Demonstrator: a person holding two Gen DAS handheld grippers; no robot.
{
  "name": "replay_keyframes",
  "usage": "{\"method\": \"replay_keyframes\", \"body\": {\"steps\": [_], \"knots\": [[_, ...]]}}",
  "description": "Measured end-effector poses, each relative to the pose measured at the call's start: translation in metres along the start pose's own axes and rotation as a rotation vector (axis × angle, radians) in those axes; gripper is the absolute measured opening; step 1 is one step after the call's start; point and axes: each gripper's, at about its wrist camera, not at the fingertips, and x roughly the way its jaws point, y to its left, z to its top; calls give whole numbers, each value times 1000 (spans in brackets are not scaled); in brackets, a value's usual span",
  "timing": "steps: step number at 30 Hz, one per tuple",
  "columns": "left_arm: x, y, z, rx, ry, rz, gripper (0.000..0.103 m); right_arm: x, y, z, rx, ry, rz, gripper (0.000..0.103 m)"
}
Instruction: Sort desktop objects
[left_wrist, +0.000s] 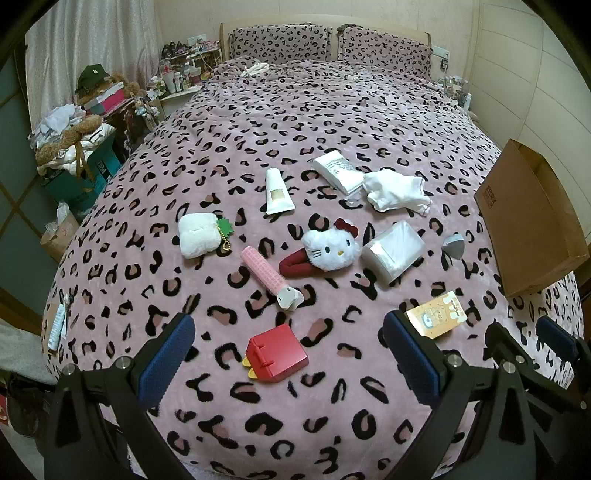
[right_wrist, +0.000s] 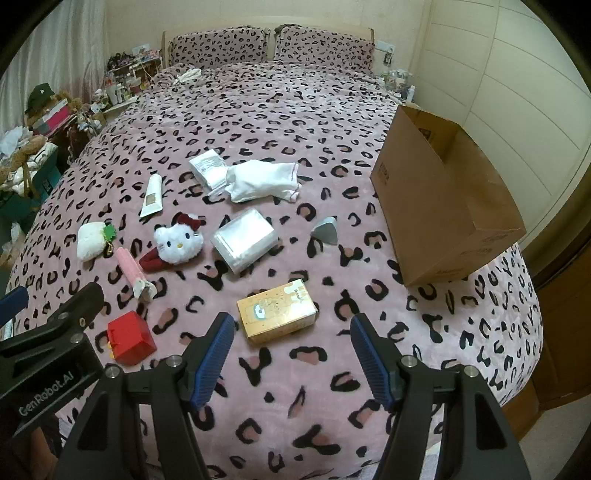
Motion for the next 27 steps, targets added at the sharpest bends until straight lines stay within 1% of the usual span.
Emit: {"method": "replay_keyframes", "body": {"steps": [27], "knots": [[-2,0,0,1,-2,-1,103,-2,2,0,6,-8,-2,67]]}}
